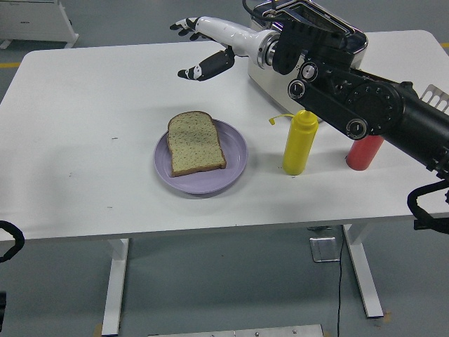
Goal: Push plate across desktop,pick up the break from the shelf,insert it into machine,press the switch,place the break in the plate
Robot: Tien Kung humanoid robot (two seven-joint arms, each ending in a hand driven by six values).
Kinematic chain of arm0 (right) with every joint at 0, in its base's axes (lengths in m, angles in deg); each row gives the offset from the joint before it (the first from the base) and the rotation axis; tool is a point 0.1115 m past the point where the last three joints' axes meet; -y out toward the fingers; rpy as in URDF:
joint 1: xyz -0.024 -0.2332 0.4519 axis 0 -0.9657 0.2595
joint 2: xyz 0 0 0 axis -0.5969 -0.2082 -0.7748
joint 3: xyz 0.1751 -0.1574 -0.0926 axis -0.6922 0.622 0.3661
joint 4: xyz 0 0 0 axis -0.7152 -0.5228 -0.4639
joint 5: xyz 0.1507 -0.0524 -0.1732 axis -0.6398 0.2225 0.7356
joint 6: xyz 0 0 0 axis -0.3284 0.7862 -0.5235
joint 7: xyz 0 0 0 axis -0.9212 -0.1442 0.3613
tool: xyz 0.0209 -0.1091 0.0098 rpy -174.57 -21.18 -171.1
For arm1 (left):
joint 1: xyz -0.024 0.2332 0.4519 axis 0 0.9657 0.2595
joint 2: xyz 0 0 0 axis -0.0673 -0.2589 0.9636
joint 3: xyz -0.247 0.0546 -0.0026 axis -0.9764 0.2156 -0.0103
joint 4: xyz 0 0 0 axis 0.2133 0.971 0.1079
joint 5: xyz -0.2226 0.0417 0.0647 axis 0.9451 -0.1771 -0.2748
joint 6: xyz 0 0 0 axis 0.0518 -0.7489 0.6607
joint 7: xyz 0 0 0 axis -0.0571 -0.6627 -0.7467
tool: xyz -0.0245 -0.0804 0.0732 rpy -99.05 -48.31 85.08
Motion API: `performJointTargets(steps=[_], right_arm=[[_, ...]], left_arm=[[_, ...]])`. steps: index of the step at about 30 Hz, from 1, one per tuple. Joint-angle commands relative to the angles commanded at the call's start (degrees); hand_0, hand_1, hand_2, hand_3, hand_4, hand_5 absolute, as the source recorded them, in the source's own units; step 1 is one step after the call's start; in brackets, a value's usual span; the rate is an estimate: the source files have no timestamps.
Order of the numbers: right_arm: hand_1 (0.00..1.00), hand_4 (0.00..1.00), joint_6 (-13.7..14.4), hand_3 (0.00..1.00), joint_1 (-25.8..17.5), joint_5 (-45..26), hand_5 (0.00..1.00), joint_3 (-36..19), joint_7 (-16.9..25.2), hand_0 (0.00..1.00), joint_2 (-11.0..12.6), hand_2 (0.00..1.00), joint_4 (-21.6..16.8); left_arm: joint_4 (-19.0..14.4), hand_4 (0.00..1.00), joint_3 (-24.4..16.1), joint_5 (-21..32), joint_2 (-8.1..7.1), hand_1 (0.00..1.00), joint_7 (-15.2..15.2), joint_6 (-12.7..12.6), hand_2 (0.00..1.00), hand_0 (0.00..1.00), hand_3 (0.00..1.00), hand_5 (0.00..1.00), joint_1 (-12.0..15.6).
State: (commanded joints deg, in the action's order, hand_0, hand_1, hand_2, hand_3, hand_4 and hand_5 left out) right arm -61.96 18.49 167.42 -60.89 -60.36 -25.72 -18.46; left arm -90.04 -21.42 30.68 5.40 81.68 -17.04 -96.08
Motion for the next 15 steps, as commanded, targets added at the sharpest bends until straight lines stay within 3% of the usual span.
performJointTargets(steps=[2, 3, 8, 9, 14, 15], right_arm=[[0.864, 0.756, 1.4, 0.937, -0.2, -1.1, 0.353, -2.3, 0.3, 0.877, 0.7, 0.889, -1.6], [0.863, 0.674, 2.3, 0.917, -0.4, -2.1, 0.341, -3.4, 0.6, 0.873, 1.0, 0.862, -2.5], [0.863, 0.674, 6.8, 0.917, -2.2, -10.7, 0.341, -9.7, 3.1, 0.873, 3.5, 0.862, -6.7], [0.838, 0.473, 7.3, 0.875, -2.6, -12.6, 0.346, -10.8, 3.4, 0.878, 4.0, 0.845, -7.2], [0.838, 0.473, 8.4, 0.875, -5.3, -22.2, 0.346, -17.1, 2.6, 0.878, 6.0, 0.845, -8.7], [0.827, 0.391, 8.5, 0.842, -5.9, -24.5, 0.427, -18.5, 1.8, 0.871, 6.3, 0.823, -8.6]], left_arm=[[0.0, 0.643, 0.0, 0.0, -0.02, 0.877, 0.0, 0.0, 0.901, 0.828, 0.818, 0.998, 0.1], [0.0, 0.643, 0.0, 0.0, -0.03, 0.876, 0.0, 0.0, 0.902, 0.828, 0.818, 0.998, 0.1], [0.0, 0.643, -0.1, 0.0, -0.07, 0.876, 0.0, 0.0, 0.902, 0.828, 0.818, 0.998, 0.3], [0.0, 0.644, -0.1, 0.0, -0.07, 0.876, 0.0, 0.0, 0.901, 0.828, 0.818, 0.998, 0.3], [0.0, 0.644, -0.4, -0.1, -0.07, 0.876, 0.0, 0.0, 0.901, 0.828, 0.818, 0.998, 0.4], [0.1, 0.644, -0.4, -0.1, -0.04, 0.875, 0.0, -0.1, 0.901, 0.828, 0.818, 0.998, 0.5]])
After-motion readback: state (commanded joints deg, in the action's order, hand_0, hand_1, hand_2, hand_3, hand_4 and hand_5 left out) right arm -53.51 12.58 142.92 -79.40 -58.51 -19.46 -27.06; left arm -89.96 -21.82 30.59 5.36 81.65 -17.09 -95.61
